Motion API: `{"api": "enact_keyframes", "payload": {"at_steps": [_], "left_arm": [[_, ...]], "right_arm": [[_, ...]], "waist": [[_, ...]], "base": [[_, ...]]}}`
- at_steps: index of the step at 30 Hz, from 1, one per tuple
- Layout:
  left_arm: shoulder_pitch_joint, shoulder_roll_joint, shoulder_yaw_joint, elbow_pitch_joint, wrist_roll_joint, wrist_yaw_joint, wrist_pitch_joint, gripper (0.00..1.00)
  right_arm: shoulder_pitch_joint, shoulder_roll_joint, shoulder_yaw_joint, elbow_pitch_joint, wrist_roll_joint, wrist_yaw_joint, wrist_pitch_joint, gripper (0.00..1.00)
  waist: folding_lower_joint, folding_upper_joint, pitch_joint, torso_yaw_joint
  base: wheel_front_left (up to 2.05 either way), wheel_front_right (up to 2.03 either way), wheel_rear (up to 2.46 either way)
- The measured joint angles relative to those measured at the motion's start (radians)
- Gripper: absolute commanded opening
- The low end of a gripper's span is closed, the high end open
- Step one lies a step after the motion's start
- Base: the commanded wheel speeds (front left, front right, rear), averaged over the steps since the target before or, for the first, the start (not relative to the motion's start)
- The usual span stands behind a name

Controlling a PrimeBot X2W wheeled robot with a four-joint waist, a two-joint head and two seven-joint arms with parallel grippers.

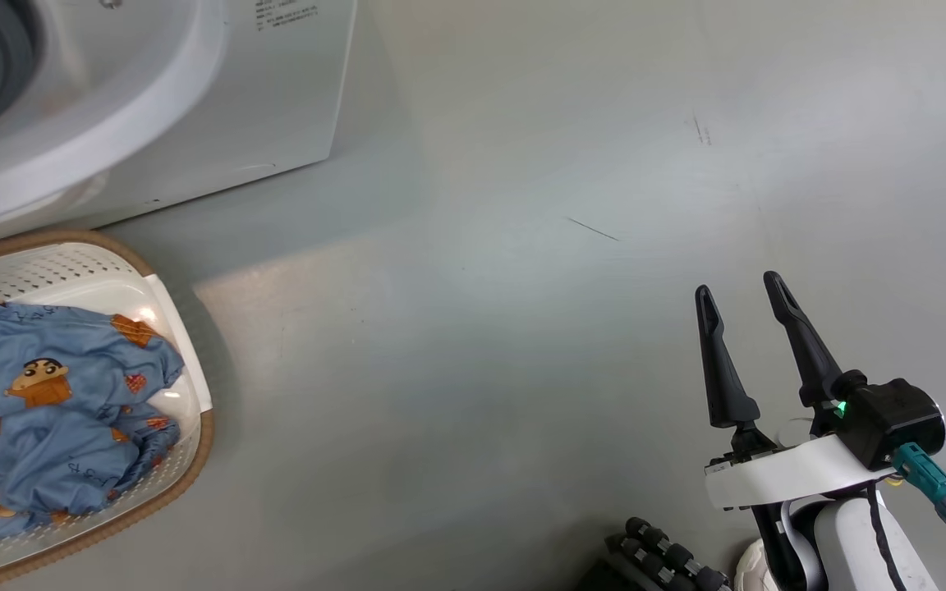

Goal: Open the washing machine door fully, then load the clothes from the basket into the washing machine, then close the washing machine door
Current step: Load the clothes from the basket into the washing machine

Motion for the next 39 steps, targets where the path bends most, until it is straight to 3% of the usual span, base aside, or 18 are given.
{"api": "enact_keyframes", "payload": {"at_steps": [21, 39], "left_arm": [[0.003, -0.145, -0.063, 0.099, 0.005, 0.016, 0.040, 1.00], [0.154, -0.236, -0.081, 0.004, -0.013, -0.013, -0.037, 1.00]], "right_arm": [[0.000, -0.002, -0.026, 0.016, 0.002, 0.000, 0.000, 1.00], [-0.032, -0.004, -0.063, 0.008, -0.007, 0.000, 0.000, 1.00]], "waist": [[-0.0001, 0.0000, -0.098, 0.091], [-0.0001, 0.0000, -0.098, 0.206]], "base": [[0.00, 0.00, 0.00], [0.00, 0.00, 0.00]]}}
